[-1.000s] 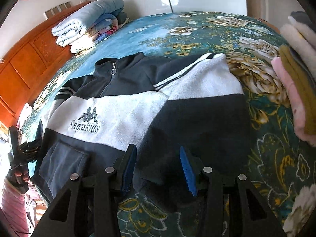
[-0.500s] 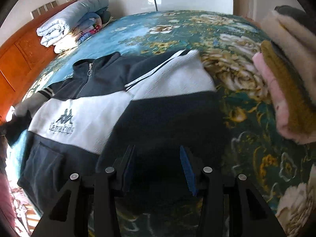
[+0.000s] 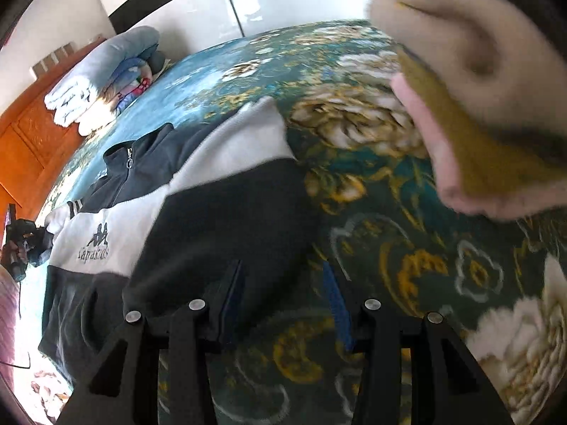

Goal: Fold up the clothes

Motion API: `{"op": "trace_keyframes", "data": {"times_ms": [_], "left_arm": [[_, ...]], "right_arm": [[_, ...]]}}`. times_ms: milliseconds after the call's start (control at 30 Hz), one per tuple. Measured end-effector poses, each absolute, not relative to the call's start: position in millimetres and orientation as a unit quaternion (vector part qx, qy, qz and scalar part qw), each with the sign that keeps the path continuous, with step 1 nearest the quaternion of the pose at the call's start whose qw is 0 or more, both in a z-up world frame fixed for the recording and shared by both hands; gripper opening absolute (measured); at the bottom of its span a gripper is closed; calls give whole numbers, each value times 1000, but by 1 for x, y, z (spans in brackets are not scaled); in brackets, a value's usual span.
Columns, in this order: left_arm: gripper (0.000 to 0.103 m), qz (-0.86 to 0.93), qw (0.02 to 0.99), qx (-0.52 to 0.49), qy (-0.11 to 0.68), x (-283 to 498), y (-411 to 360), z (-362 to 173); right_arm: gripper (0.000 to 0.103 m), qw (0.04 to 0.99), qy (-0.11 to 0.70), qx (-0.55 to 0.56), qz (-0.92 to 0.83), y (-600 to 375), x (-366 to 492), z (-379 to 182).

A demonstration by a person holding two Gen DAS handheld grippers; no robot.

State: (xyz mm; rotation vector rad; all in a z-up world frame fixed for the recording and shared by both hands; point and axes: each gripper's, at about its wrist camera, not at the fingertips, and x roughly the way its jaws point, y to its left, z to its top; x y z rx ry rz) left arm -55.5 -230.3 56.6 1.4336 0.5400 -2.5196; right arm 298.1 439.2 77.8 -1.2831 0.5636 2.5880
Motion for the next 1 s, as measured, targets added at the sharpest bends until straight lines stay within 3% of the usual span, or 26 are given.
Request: {"op": "trace_keyframes", "data": {"times_ms": [100, 133, 267, 533, 600, 633, 800, 1000], "left_arm": [[47, -855, 86, 472, 197, -41, -229, 74], [49, -858, 82, 464, 202, -37, -230, 82], [59, -878, 33, 430, 207, 8, -210, 118], [66, -895, -66, 402, 181, 97, -161, 144], [66, -894, -75, 409, 169, 111, -147, 143], [66, -893, -83, 411, 165, 117, -141, 142], [66, -894, -107, 409, 151, 134, -121, 138], [66, -885, -116, 424, 156, 136, -107, 122]], "right_arm": [[47, 83, 195, -430, 877, 430, 312, 75], [48, 68, 188, -427, 882, 420, 312, 76], [67, 18, 119, -420, 899, 369, 297, 79], [67, 47, -69, -454, 887, 292, 253, 50], [44, 60, -58, -463, 883, 301, 249, 46], [17, 67, -31, -460, 885, 312, 252, 51], [13, 89, 155, -389, 904, 403, 294, 108], [13, 169, 248, -304, 904, 503, 352, 163]]}}
